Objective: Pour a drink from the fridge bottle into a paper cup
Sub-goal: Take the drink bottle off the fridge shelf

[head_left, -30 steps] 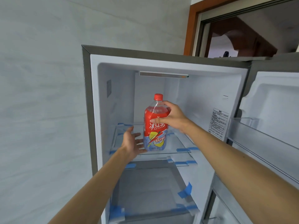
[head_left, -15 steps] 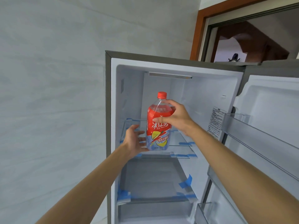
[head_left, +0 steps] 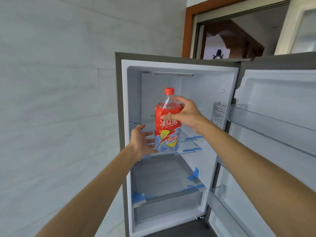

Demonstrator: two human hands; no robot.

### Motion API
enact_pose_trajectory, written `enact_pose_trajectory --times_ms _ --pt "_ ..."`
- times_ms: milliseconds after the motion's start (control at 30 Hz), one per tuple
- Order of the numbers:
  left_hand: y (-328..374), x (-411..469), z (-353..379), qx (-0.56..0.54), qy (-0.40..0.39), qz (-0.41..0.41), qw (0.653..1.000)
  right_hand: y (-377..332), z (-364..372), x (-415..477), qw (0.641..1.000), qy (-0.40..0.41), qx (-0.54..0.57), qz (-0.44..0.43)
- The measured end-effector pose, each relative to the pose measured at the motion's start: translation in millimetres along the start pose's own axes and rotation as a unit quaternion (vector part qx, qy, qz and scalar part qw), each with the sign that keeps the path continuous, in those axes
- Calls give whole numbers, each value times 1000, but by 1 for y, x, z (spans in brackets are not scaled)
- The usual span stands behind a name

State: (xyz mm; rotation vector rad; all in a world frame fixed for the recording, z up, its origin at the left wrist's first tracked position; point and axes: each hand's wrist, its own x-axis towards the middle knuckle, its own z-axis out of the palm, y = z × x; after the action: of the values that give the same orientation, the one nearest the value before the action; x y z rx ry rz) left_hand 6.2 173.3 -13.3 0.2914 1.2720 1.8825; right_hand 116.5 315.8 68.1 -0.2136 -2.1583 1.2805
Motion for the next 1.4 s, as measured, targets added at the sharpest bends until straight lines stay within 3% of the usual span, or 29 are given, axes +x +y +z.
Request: enact_pose_trajectory --times_ms 333,633,1067,1400 --pt "9 -14 -32 32 -103 -60 992 -32 39 -49 994 89 -34 47" --pt "-29 -23 -8 17 -207 -118 971 -49 24 -111 974 181 -93 103" --pt "-105 -93 92 54 -344 -208 914 -96 -37 -249 911 331 -168 178" --pt "-182 -210 166 54 -438 -278 853 -158 -69 -400 848 419 -231 227"
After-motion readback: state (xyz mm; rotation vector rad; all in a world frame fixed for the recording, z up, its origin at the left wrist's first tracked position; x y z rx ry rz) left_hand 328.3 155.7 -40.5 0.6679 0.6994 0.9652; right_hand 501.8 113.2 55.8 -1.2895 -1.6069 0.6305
